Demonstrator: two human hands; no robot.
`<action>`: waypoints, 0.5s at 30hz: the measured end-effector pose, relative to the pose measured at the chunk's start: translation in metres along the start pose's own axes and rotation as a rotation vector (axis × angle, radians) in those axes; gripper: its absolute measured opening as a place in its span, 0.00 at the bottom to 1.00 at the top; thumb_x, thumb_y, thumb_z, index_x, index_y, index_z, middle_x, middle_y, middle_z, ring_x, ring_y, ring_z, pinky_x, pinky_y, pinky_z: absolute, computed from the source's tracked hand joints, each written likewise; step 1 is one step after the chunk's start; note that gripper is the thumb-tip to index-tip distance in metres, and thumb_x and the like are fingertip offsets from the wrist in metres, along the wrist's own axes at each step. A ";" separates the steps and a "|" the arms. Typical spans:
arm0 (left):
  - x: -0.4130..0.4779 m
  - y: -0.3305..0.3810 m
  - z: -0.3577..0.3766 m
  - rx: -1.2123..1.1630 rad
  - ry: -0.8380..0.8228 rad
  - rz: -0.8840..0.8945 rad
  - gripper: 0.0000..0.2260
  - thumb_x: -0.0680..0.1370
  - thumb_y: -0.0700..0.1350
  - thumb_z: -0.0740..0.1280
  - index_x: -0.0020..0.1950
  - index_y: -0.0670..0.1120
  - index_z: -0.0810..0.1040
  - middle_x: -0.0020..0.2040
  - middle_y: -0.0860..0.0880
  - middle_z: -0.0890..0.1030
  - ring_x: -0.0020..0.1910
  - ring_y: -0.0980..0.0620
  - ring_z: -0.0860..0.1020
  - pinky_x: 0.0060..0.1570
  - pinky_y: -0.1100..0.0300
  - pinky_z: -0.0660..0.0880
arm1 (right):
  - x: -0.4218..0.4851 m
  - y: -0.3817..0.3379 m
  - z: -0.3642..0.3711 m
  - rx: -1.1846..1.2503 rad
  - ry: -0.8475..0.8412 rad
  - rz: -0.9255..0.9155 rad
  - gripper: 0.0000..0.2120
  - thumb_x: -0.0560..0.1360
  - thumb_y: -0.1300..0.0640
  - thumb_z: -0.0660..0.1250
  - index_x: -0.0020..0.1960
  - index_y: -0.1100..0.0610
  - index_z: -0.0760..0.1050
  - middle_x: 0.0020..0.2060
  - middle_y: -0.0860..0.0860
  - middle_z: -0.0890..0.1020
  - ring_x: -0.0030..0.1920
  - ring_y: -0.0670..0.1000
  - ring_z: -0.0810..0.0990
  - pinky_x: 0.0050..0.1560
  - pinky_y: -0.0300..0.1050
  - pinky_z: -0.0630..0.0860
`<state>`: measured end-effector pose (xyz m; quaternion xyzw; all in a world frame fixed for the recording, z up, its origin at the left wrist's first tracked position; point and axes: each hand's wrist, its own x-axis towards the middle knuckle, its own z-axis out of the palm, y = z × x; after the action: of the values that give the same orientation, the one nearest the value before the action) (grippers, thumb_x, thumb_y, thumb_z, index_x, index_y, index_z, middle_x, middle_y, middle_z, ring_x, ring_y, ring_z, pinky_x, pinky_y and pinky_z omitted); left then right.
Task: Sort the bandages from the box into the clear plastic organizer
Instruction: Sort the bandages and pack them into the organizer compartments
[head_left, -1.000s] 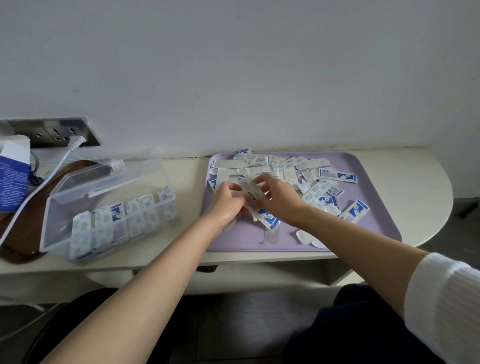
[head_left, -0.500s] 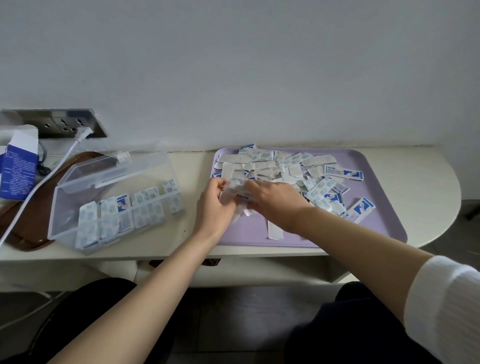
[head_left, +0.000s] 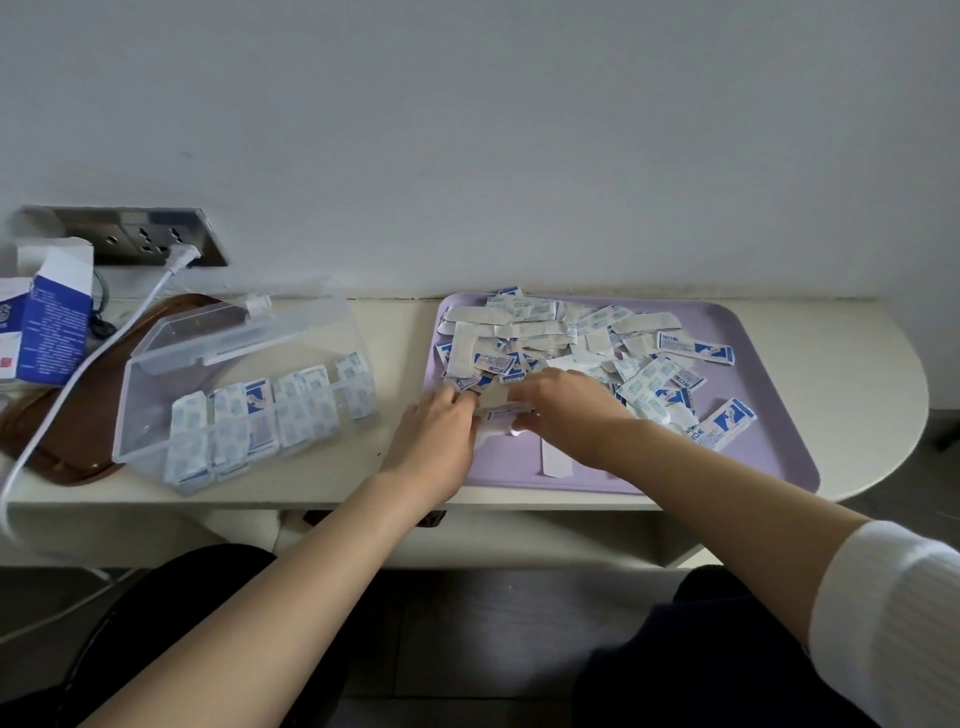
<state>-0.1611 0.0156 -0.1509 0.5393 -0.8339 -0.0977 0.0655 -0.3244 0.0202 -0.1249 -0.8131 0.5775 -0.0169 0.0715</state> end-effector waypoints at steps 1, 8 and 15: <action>0.001 0.000 -0.002 -0.016 -0.002 0.009 0.14 0.81 0.41 0.55 0.65 0.44 0.71 0.61 0.45 0.72 0.60 0.44 0.70 0.56 0.54 0.67 | -0.001 0.001 -0.001 0.012 0.001 0.004 0.11 0.78 0.54 0.61 0.60 0.51 0.74 0.53 0.53 0.80 0.52 0.57 0.78 0.48 0.46 0.72; -0.001 0.004 -0.018 -0.118 0.063 0.004 0.09 0.78 0.38 0.59 0.56 0.43 0.75 0.56 0.45 0.77 0.55 0.43 0.74 0.46 0.57 0.64 | -0.003 0.001 0.003 0.039 0.051 0.004 0.09 0.82 0.55 0.54 0.61 0.55 0.65 0.49 0.56 0.79 0.44 0.59 0.78 0.38 0.47 0.69; -0.003 0.007 -0.013 -0.152 -0.028 -0.083 0.16 0.75 0.42 0.68 0.62 0.46 0.71 0.61 0.47 0.77 0.58 0.43 0.75 0.51 0.54 0.70 | -0.003 -0.001 -0.002 0.115 0.032 0.019 0.10 0.80 0.52 0.58 0.55 0.58 0.69 0.52 0.55 0.77 0.47 0.55 0.73 0.42 0.45 0.67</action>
<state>-0.1629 0.0200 -0.1367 0.5655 -0.8017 -0.1711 0.0904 -0.3252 0.0231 -0.1225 -0.8016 0.5845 -0.0624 0.1087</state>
